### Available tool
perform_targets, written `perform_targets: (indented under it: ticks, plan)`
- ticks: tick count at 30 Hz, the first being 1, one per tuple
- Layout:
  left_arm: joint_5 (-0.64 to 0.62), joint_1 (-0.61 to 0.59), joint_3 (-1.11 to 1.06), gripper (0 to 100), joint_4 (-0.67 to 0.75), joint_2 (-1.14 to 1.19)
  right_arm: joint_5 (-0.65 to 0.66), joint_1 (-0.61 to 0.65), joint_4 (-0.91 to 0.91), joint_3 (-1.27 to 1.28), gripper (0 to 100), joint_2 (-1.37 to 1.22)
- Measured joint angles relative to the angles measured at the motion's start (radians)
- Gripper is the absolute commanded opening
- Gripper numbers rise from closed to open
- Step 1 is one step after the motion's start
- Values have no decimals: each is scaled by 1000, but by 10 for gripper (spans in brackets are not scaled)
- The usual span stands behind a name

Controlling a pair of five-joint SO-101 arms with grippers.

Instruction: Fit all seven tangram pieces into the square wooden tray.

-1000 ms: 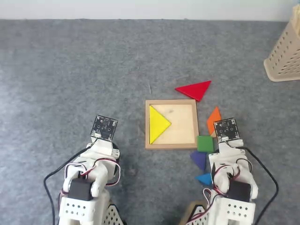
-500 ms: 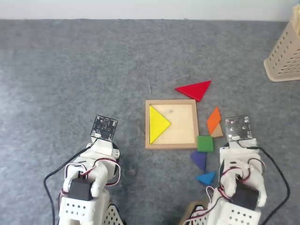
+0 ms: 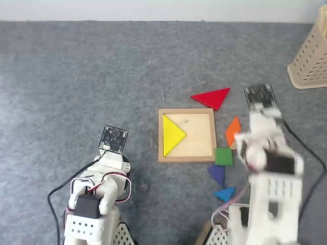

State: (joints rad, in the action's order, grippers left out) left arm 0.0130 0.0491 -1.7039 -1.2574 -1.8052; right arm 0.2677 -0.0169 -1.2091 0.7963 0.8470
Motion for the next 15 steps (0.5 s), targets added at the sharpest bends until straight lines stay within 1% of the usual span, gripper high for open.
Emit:
perform_targets:
  ticks: [4, 7, 10, 15]
  plan:
    - [0, 0, 0, 12, 0, 0, -100, 107, -26, -242, 162, -338]
    - [0, 0, 0, 12, 0, 0, -163, 183, -40, -419, 170, -577]
    - [0, 0, 0, 12, 0, 0, -239, 226, -40, -589, 170, -790]
    - [0, 0, 0, 12, 0, 0, -433, 256, -40, -838, 170, -1063]
